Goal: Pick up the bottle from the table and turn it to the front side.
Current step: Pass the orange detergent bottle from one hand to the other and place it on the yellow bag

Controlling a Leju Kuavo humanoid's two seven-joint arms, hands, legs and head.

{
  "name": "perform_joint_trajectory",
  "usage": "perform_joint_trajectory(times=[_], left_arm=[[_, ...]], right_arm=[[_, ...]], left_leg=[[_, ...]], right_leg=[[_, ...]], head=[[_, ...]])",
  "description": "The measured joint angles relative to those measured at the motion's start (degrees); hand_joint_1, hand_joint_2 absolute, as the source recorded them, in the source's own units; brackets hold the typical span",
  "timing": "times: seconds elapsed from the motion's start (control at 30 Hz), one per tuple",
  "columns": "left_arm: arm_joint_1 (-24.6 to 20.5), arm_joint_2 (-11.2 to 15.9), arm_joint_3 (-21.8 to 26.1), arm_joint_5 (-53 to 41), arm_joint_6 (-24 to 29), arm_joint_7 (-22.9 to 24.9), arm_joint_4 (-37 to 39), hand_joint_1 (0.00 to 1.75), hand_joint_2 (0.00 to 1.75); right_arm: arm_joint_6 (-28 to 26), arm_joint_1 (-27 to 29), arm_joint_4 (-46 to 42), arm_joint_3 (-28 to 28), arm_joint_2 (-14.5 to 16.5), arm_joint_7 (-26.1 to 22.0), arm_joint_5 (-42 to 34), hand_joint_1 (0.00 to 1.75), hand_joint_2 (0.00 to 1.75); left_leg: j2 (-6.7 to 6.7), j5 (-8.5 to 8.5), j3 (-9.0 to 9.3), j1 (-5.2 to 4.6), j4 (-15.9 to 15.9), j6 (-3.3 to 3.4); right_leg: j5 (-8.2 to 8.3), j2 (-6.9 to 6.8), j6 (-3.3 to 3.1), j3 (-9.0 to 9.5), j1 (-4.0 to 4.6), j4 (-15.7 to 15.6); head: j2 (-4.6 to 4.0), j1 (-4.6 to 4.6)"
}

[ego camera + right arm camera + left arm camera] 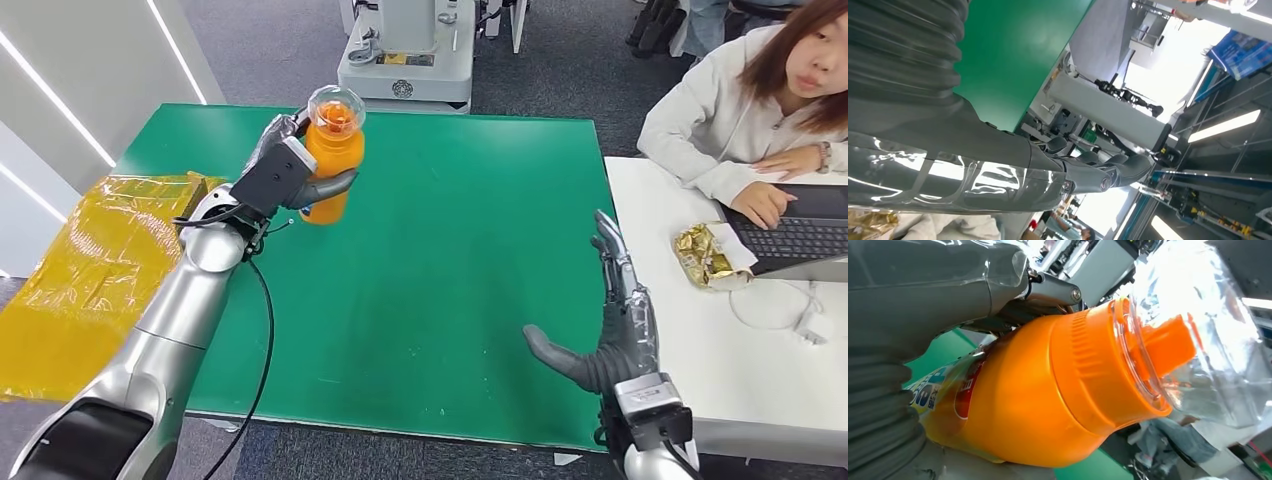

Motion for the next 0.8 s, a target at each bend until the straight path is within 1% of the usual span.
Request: perform_joint_trajectory(times=[0.1, 0.23, 0.4, 0.57, 0.67, 0.8], left_arm=[[0.02, 0.69, 0.06, -1.73, 0.46, 0.20, -1.12, 1.75, 1.75], [0.17, 2.24, 0.06, -7.39, 2.01, 0.57, -2.51, 1.75, 1.75], [0.27, 5.87, 0.11, -14.50, 5.04, 0.43, -3.70, 1.75, 1.75], [0.59, 10.13, 0.13, -27.07, 10.70, 1.87, -5.78, 1.75, 1.75], [0.82, 12.41, 0.16, -30.09, 11.32, 2.00, -7.01, 1.75, 1.75], [1.02, 14.37, 0.10, -32.93, 11.39, 1.78, -7.94, 1.75, 1.75]], right_arm=[[0.00, 0.78, -1.03, -0.81, 0.00, -0.02, 0.00, 0.00, 1.75], [-0.12, 2.04, -2.42, -1.82, -0.01, -0.12, -0.02, 0.00, 1.75], [-0.37, 4.00, -4.07, -3.09, -0.21, -0.49, -0.52, 0.00, 1.75], [-1.01, 5.76, -5.38, -3.92, -0.52, -0.69, -0.71, 0.00, 1.75], [-1.47, 6.50, -6.06, -4.22, -0.60, -0.70, -0.70, 0.00, 1.75], [-1.55, 7.82, -7.48, -4.70, -0.80, -0.85, -0.66, 0.00, 1.75]], left_leg=[[-0.01, 0.00, 0.00, 0.00, 0.00, 0.00], [0.02, 0.00, 0.00, 0.00, -0.02, 0.00], [0.02, 0.00, 0.01, 0.01, -0.02, 0.00], [0.09, 0.00, 0.01, 0.01, -0.05, -0.01], [0.05, 0.00, 0.01, 0.01, -0.05, 0.00], [0.05, 0.00, 0.01, 0.01, -0.04, -0.01]], right_leg=[[0.00, -0.03, 0.00, 0.01, 0.00, 0.00], [0.00, 0.01, 0.00, 0.01, 0.00, 0.01], [-0.01, 0.01, 0.00, 0.00, 0.01, 0.01], [-0.01, 0.09, -0.01, -0.01, 0.01, 0.02], [-0.02, 0.04, 0.00, -0.02, 0.01, 0.01], [-0.02, 0.03, 0.00, -0.01, 0.01, 0.01]], head=[[0.00, 0.00], [0.00, 0.01], [0.00, 0.00], [0.00, -0.01], [0.00, 0.01], [0.00, 0.00]])
